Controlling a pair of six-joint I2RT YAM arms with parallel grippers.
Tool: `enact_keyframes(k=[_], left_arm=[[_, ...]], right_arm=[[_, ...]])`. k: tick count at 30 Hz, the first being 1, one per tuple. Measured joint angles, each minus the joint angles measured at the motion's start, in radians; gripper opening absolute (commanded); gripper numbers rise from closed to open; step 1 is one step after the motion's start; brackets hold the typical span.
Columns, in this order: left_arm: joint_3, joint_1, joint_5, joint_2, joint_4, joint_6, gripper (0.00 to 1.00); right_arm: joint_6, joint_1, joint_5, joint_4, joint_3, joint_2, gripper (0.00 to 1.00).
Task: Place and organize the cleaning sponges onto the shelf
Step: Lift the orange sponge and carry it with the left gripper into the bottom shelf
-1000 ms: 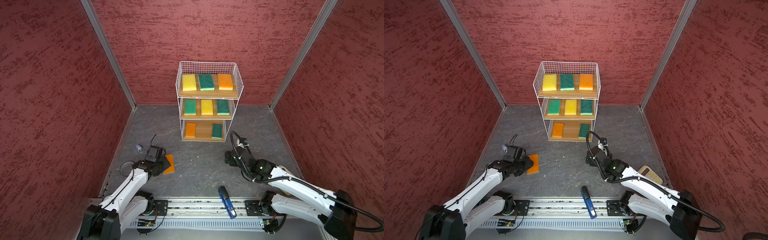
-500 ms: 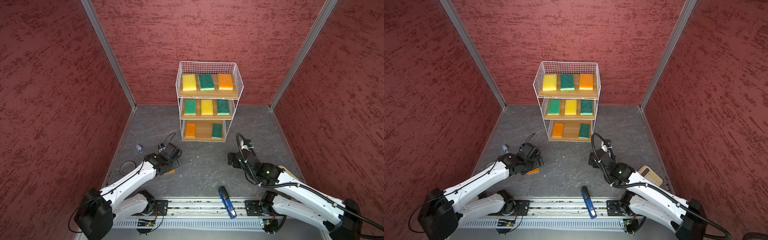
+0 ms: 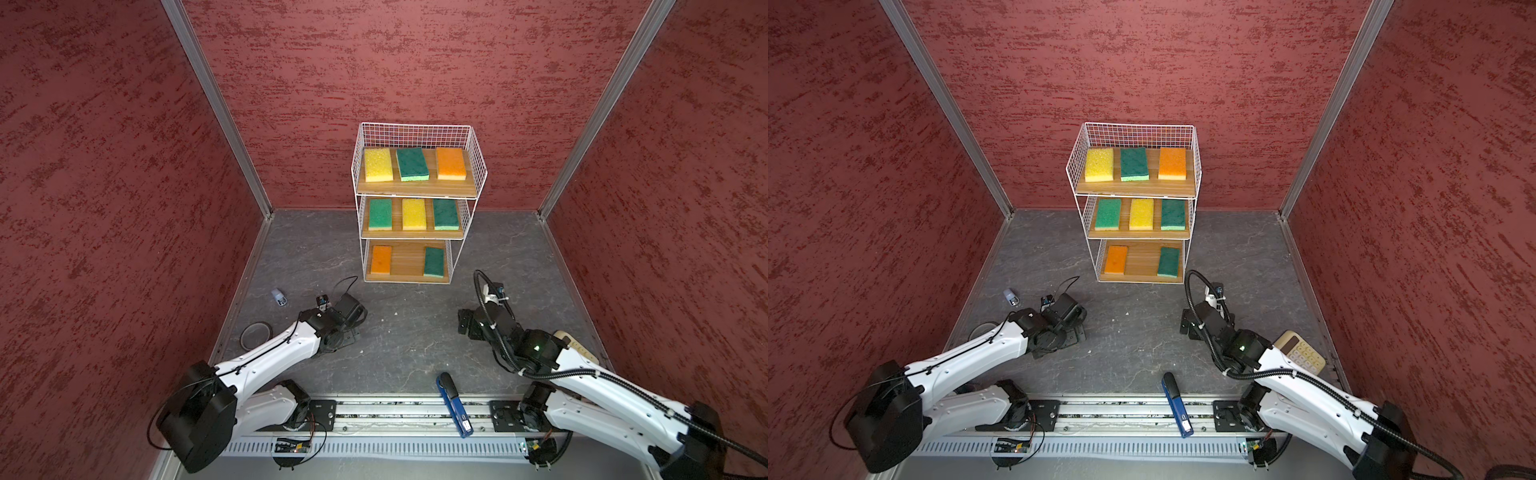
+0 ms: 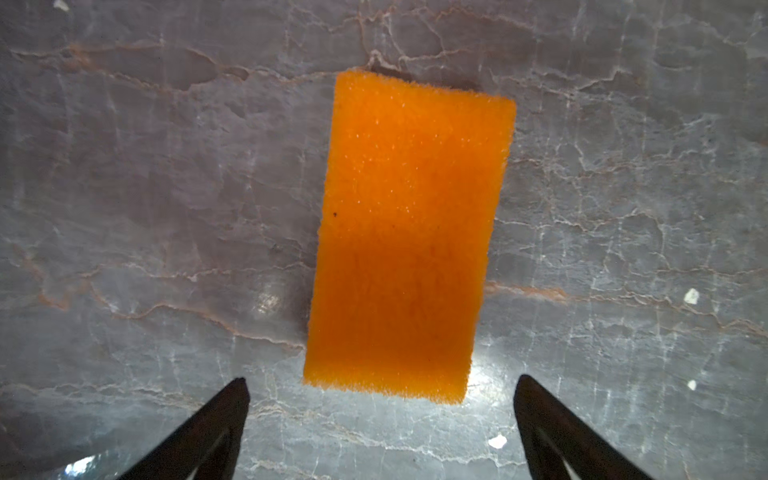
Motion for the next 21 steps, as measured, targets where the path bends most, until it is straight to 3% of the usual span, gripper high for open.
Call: enact_keyframes(k=[12,21], left_arm=[[-0.029,-0.002,0.004,0.121,0.114,0.019,0.99],[-0.080,0.035,0.014,0.082,0.163,0.038,0.91]], right_arm=[[-0.022,-0.039,-0.003,0.006,0.000,0.010,0.99],[-0.023,-0.053,-0.016,0.020,0.000,0.045,0.99]])
